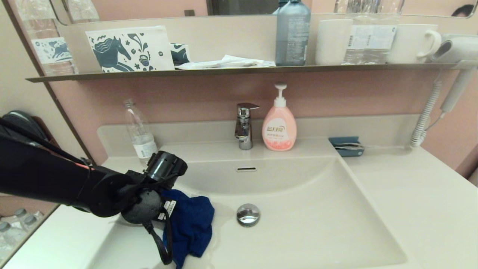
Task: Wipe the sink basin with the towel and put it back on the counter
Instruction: Wipe the sink
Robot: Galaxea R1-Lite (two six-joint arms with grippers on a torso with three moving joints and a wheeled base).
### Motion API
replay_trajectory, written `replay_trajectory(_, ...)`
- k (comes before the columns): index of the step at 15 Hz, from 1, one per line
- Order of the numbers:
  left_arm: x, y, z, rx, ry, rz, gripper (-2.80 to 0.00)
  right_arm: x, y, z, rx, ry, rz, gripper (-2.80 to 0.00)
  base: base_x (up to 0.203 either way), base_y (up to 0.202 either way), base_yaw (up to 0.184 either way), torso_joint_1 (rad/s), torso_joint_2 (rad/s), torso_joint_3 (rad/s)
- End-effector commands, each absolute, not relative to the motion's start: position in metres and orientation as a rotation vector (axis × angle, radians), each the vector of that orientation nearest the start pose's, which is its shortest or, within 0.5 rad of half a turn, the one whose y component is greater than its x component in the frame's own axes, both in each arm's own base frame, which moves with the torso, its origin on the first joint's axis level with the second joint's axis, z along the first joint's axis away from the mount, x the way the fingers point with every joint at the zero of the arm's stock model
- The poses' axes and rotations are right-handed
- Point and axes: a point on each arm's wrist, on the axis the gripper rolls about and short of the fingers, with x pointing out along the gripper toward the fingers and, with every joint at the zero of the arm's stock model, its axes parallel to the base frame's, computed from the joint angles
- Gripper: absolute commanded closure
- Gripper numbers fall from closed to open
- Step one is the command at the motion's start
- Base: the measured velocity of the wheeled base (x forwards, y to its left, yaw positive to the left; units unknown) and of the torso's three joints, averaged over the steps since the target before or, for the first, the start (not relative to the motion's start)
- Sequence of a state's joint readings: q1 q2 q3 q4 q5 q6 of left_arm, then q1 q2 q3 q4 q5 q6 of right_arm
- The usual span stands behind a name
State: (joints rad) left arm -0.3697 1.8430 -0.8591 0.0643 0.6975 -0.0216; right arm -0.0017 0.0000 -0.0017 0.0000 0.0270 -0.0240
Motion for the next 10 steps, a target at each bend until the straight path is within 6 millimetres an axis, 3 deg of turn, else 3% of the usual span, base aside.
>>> replay_trajectory(1,0.299,-0.079,0.095,0.524,0.843,0.265,0.0,-0.023,0.001,0.076,-0.025,-0.002,0.026,0.0,0.0,0.0,0.0,0.0,0.0,0.0)
replay_trajectory(10,0.339,-0.051,0.106,0.583,0.754,0.25,0.0,-0.023,0.001,0.076,-0.025,-0.002,0.026,0.0,0.0,0.0,0.0,0.0,0.0,0.0)
